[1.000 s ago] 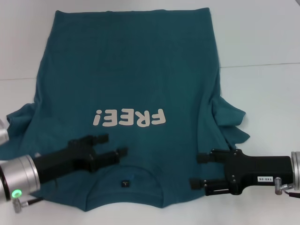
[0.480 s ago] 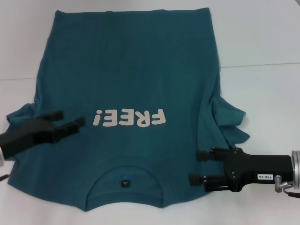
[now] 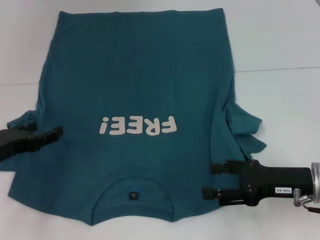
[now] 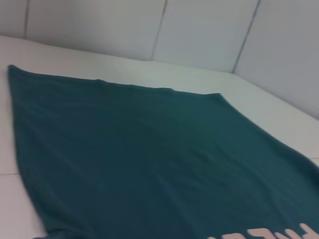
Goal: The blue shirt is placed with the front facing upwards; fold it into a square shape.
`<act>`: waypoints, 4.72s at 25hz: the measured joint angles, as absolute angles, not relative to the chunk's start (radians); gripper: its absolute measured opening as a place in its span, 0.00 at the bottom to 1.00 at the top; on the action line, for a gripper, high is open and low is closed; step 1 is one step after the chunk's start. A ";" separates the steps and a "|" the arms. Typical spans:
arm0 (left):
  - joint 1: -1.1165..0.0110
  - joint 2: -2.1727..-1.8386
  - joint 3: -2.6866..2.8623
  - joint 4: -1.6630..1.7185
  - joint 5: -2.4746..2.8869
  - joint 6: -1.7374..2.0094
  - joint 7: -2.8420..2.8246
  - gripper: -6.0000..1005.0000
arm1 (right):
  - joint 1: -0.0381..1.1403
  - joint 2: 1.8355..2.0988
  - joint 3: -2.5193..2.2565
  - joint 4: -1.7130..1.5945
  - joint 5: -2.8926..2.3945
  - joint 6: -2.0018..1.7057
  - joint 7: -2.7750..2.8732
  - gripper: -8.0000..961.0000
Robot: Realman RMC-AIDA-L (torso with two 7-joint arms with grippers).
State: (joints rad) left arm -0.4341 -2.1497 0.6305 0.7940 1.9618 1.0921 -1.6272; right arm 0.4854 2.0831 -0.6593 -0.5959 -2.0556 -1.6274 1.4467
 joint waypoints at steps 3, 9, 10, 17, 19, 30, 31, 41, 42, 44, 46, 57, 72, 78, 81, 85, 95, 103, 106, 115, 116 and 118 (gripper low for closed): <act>-0.434 -2.149 0.630 0.796 1.964 1.045 -1.628 0.80 | 0.486 2.083 -0.660 -0.596 -2.056 -1.625 1.448 0.96; -0.438 -2.149 0.632 0.798 1.967 0.977 -1.627 0.79 | 0.486 2.084 -0.660 -0.596 -2.055 -1.614 1.450 0.96; -0.439 -2.149 0.632 0.798 1.967 0.967 -1.627 0.79 | 0.486 2.084 -0.660 -0.596 -2.055 -1.609 1.450 0.96; -0.441 -2.150 0.638 0.796 1.975 0.876 -1.628 0.78 | 0.485 2.085 -0.660 -0.594 -2.054 -1.596 1.450 0.96; -0.442 -2.151 0.638 0.795 1.986 0.858 -1.629 0.78 | 0.485 2.085 -0.659 -0.593 -2.054 -1.596 1.452 0.96; -0.440 -2.156 0.638 0.784 2.012 0.775 -1.631 0.77 | 0.486 2.086 -0.658 -0.576 -2.054 -1.589 1.457 0.96; -0.440 -2.157 0.640 0.781 2.013 0.768 -1.630 0.77 | 0.486 2.086 -0.658 -0.574 -2.054 -1.589 1.457 0.96; -0.443 -2.158 0.655 0.759 2.020 0.759 -1.623 0.76 | 0.485 2.086 -0.658 -0.571 -2.054 -1.588 1.457 0.96; -0.443 -2.158 0.655 0.757 2.020 0.759 -1.623 0.76 | 0.485 2.086 -0.658 -0.571 -2.054 -1.587 1.456 0.96; -0.445 -2.158 0.655 0.752 2.022 0.758 -1.623 0.76 | 0.485 2.086 -0.658 -0.571 -2.054 -1.584 1.455 0.96; -0.446 -2.158 0.655 0.751 2.028 0.758 -1.623 0.76 | 0.485 2.086 -0.658 -0.571 -2.054 -1.582 1.454 0.96; -0.463 -2.162 0.676 0.753 2.080 0.721 -1.622 0.75 | 0.487 2.086 -0.658 -0.571 -2.054 -1.579 1.452 0.96; -0.474 -2.163 0.681 0.752 2.085 0.698 -1.622 0.24 | 0.491 2.086 -0.658 -0.571 -2.054 -1.577 1.452 0.96; -0.476 -2.163 0.683 0.750 2.085 0.693 -1.620 0.10 | 0.488 2.086 -0.658 -0.571 -2.054 -1.577 1.454 0.96; -0.478 -2.163 0.684 0.750 2.085 0.693 -1.620 0.05 | 0.485 2.086 -0.658 -0.571 -2.054 -1.577 1.454 0.96; -0.480 -2.163 0.684 0.752 2.085 0.693 -1.620 0.00 | 0.485 2.086 -0.658 -0.570 -2.054 -1.577 1.453 0.96; -0.471 -2.161 0.677 0.801 2.087 0.691 -1.625 0.01 | 0.487 2.086 -0.654 -0.565 -2.054 -1.577 1.453 0.96; -0.464 -2.158 0.672 0.837 2.099 0.660 -1.628 0.01 | 0.493 2.086 -0.646 -0.543 -2.052 -1.561 1.446 0.96; -0.464 -2.154 0.672 0.848 2.099 0.655 -1.628 0.01 | 0.496 2.086 -0.646 -0.537 -2.052 -1.556 1.446 0.96; -0.468 -2.149 0.672 0.874 2.116 0.625 -1.627 0.01 | 0.500 2.086 -0.646 -0.529 -2.043 -1.551 1.448 0.96; -0.469 -2.149 0.671 0.876 2.123 0.619 -1.627 0.01 | 0.500 2.086 -0.646 -0.529 -2.043 -1.551 1.449 0.96; -0.471 -2.149 0.672 0.879 2.126 0.610 -1.627 0.01 | 0.500 2.086 -0.646 -0.529 -2.043 -1.551 1.449 0.96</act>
